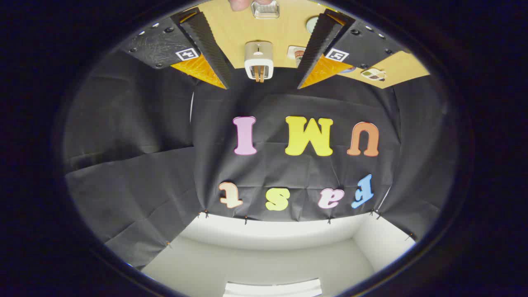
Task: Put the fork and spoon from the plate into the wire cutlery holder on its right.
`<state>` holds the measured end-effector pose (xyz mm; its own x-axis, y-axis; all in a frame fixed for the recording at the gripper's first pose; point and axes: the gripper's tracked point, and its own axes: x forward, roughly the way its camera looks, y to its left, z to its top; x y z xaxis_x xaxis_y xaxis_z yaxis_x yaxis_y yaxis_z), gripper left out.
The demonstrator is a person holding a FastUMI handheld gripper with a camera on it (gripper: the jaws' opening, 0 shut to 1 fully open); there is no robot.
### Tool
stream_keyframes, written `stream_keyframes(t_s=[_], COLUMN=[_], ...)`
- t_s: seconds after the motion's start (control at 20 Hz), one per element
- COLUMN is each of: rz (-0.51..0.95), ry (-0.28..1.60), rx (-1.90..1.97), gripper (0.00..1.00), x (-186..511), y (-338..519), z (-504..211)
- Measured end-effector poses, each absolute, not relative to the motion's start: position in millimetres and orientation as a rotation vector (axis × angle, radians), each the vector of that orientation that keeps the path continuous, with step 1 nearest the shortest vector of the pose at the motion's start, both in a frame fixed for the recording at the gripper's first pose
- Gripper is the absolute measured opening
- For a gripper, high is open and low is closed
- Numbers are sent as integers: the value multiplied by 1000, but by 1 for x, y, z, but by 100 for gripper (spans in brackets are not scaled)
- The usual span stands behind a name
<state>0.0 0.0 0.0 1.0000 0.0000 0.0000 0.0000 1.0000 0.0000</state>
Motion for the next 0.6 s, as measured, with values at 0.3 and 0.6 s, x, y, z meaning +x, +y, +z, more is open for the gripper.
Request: stream_keyframes(t_s=[0.3,0.6], rz=[-8,-22], ry=[-16,-24], rx=[-11,-6], gripper=[95,95], x=[2,3], y=[0,-7], z=[8,14])
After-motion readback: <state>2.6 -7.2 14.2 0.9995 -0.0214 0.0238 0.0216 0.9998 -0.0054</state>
